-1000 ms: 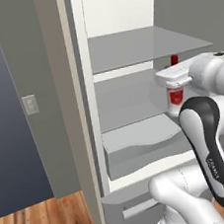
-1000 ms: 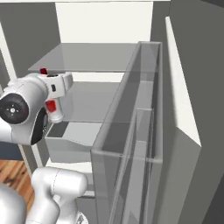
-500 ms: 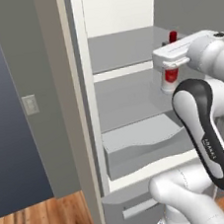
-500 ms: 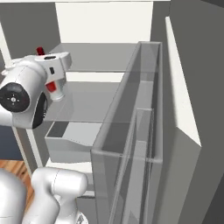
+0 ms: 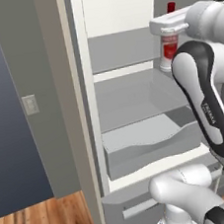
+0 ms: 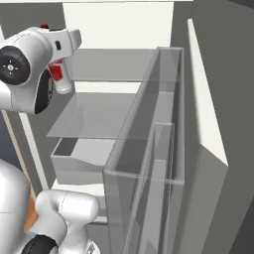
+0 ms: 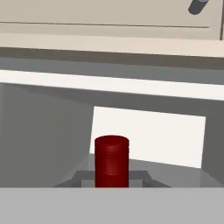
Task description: Place the liquor on the top shelf of the fridge to keep it out of children's reach, and place the mango and squash on lower shelves for easy access.
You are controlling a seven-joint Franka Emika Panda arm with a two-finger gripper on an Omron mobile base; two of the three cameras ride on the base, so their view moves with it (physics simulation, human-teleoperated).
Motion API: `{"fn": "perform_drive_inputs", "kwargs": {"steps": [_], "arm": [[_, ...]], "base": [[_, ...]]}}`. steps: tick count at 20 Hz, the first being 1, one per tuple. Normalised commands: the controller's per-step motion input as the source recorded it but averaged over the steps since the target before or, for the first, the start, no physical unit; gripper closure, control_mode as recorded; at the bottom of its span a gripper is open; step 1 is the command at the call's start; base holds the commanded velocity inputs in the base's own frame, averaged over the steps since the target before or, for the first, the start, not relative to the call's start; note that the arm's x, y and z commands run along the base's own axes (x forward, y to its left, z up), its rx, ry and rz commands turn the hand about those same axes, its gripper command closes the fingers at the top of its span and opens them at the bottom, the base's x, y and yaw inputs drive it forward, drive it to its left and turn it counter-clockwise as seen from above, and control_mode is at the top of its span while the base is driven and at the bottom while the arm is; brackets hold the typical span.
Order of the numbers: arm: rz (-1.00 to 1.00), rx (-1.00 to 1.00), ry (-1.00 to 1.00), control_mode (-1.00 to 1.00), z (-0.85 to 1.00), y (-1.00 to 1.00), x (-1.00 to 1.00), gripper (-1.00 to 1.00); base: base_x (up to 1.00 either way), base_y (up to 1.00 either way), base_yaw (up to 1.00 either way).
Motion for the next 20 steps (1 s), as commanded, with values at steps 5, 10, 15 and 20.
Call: {"fn": "perform_drive_inputs", "kwargs": {"steps": [5, 10, 15, 20], "arm": [[0.0, 0.01, -0.04, -1.0, -0.01, -0.04, 0.36, 1.0], [0.0, 0.02, -0.09, -1.0, 0.0, -0.03, 0.43, 1.0], [0.0, 0.02, -0.09, -1.0, -0.05, -0.07, 0.44, 1.0], [0.0, 0.0, -0.03, -1.0, -0.11, -0.11, 0.43, 1.0]], "base": [[0.0, 0.0, 0.0], [0.0, 0.0, 0.0], [0.0, 0.0, 0.0], [0.0, 0.0, 0.0]]}}
